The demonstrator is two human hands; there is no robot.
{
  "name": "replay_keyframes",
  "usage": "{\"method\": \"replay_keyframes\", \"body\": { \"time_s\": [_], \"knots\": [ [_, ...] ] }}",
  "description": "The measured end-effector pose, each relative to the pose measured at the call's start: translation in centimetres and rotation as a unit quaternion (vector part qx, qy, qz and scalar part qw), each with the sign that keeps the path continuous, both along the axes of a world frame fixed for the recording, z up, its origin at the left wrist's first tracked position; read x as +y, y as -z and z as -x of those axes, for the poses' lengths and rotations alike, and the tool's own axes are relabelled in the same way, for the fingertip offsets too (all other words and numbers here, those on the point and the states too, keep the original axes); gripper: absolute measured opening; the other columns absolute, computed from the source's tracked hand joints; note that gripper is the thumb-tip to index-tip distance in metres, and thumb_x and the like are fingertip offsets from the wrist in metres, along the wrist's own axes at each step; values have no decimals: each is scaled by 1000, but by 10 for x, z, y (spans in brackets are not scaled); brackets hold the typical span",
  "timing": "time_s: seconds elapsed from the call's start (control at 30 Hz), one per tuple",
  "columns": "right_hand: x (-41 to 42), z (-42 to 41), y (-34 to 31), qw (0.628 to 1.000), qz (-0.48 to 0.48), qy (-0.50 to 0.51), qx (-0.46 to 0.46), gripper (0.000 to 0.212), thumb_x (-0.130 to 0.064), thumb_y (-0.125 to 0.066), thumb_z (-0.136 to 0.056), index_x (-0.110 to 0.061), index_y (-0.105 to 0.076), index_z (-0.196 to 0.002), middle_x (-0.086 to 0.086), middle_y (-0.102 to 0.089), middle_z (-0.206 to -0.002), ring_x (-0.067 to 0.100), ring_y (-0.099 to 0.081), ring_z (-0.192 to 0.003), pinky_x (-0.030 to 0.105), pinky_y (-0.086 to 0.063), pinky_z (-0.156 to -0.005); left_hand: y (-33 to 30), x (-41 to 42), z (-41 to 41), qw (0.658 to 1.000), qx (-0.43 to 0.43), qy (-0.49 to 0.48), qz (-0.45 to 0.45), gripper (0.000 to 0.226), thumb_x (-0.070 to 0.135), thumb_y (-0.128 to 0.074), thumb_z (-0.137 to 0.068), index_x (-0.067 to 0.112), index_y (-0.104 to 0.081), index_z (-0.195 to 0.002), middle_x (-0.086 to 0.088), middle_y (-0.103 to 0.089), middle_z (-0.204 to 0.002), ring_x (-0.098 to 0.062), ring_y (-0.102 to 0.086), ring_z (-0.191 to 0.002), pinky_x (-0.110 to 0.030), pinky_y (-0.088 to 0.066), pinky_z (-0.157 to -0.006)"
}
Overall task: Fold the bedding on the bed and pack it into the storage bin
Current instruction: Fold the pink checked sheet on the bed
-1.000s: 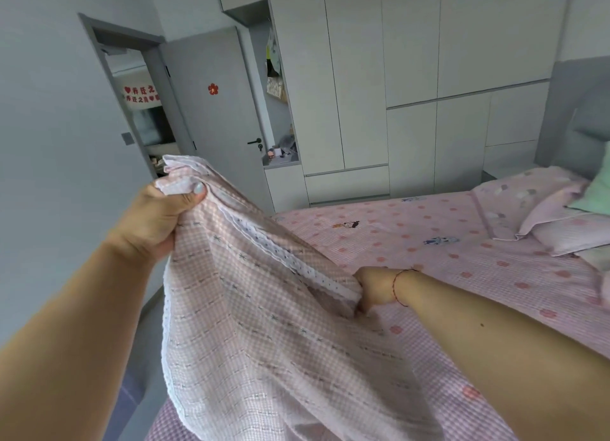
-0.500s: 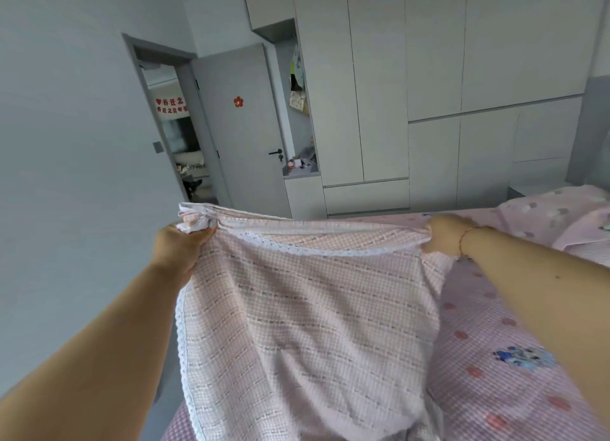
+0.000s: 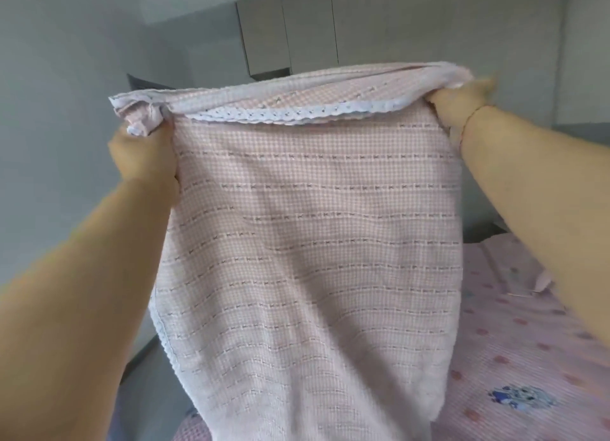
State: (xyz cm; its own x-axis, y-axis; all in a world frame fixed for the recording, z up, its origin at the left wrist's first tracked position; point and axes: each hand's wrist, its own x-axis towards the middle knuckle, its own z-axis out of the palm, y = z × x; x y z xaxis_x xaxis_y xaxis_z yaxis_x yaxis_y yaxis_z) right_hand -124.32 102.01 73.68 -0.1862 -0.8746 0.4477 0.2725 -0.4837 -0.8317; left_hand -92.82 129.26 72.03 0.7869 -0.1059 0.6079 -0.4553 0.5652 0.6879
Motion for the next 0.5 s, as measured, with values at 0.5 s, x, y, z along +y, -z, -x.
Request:
{"method": "replay_keyframes", "body": {
  "time_s": [0.5],
  "knots": [
    [27, 18, 174, 841, -261, -386, 274, 35, -28, -63, -87, -6, -65, -115, 12, -69, -108, 27, -64, -100, 40, -53, -84, 95, 8, -32, 926, 202, 197, -250, 29, 33, -63, -92, 13, -58, -113, -6, -63, -106, -18, -59, -75, -39, -46, -84]
  ]
}}
